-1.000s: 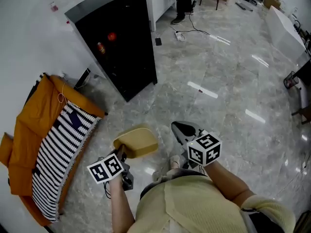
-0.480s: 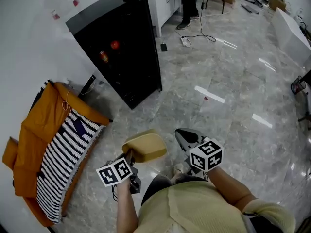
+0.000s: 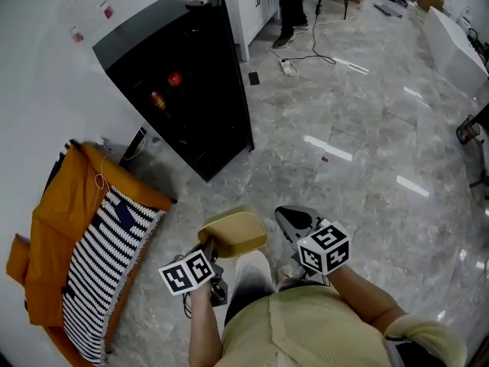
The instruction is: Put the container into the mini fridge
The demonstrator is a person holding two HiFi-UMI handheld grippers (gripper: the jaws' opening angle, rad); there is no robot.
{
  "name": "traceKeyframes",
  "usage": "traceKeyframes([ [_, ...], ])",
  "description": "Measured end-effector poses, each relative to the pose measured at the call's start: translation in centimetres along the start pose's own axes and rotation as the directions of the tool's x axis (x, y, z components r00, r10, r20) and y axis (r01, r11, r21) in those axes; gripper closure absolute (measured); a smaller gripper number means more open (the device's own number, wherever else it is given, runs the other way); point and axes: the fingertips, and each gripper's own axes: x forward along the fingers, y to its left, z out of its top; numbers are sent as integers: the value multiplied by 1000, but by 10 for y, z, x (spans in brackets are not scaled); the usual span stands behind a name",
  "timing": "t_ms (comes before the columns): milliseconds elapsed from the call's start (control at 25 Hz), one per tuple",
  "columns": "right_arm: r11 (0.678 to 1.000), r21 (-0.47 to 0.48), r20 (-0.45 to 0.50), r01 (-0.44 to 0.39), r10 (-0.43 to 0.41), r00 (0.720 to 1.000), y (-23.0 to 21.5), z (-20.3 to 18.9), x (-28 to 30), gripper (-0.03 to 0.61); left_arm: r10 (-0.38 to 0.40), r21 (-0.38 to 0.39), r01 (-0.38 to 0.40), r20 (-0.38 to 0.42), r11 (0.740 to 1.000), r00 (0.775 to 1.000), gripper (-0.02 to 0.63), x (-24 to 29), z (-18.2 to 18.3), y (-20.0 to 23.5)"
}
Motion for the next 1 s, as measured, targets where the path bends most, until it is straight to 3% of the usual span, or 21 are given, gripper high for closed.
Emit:
traceKeyframes([
  [640,996,-25,-24,86,-87,996,-26,54,109,549,-60,35,64,-100,997,993,592,82,91,32],
  [1000,989,-30,-36,147,-149,988,-44,67,146,549,-24,110,32,-74,993,997,592,107,136,48],
])
